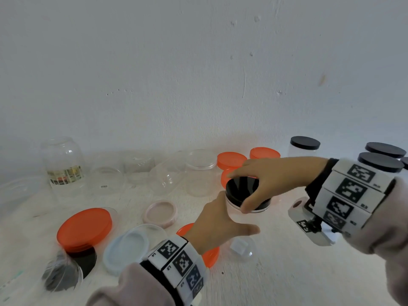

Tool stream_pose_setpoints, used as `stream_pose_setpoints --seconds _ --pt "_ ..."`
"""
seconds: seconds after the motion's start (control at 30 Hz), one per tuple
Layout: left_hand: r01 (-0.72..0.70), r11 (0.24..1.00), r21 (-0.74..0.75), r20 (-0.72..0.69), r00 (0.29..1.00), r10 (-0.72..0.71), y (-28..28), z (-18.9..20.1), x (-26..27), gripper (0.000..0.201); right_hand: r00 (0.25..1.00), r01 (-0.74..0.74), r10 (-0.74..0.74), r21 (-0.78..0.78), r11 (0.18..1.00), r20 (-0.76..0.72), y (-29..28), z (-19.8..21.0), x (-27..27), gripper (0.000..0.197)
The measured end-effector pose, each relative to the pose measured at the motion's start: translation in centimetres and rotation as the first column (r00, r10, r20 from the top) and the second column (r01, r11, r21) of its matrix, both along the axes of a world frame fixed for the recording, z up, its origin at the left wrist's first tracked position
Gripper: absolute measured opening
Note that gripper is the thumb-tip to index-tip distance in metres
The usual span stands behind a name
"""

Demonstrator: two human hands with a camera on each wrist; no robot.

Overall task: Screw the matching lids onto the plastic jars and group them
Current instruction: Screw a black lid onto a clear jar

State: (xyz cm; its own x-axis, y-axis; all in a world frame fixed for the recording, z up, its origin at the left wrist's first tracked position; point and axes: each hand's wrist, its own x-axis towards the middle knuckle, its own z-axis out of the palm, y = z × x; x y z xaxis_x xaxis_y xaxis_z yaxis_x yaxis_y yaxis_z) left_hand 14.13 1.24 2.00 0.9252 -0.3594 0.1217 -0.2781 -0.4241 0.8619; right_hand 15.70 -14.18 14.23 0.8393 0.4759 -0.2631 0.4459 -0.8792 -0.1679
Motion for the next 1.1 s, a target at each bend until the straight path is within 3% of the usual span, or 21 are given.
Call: stream_pose_setpoints --seconds 0.13,0.33,0.57,0.7,0.83,0.97,1.1 --pt "-0.003 1.000 -0.018 0.003 1.000 0.003 0.0 0.0 0.0 0.084 1.000 -0.029 0.029 -0.002 1.000 -0.008 0.0 0.8 0.4 0.077" --pt "-0.013 1.000 -0.004 0.015 1.000 0.013 0.0 -0.2 -0.1 0.086 0.996 0.018 -0.016 -0.023 1.000 0.084 0.5 0.0 0.2 0.061" --pt "-0.053 0.999 -0.006 0.049 0.997 0.053 -0.1 -0.6 0.0 0.083 0.950 0.186 -0.155 -0.093 0.978 0.271 1.4 -2.0 -0.5 0.062" --pt "-0.021 1.000 0.013 0.051 0.998 0.020 0.1 -0.4 0.1 0.083 0.982 0.163 -0.152 -0.104 0.981 0.109 1.2 -1.3 0.1 0.071" --pt "-0.008 1.000 0.011 0.032 0.999 0.007 0.2 -0.2 0.0 0.083 0.997 0.028 -0.032 -0.060 0.998 -0.070 0.8 0.5 0.5 0.081" --pt "0.002 1.000 0.003 0.017 1.000 -0.002 0.2 -0.1 0.1 0.083 0.998 -0.029 0.025 -0.063 0.998 -0.055 0.8 1.1 0.9 0.076" --pt "-0.003 1.000 0.008 0.017 1.000 0.003 0.3 -0.1 0.1 0.084 1.000 0.011 -0.010 -0.060 0.998 0.016 1.0 0.4 0.8 0.062"
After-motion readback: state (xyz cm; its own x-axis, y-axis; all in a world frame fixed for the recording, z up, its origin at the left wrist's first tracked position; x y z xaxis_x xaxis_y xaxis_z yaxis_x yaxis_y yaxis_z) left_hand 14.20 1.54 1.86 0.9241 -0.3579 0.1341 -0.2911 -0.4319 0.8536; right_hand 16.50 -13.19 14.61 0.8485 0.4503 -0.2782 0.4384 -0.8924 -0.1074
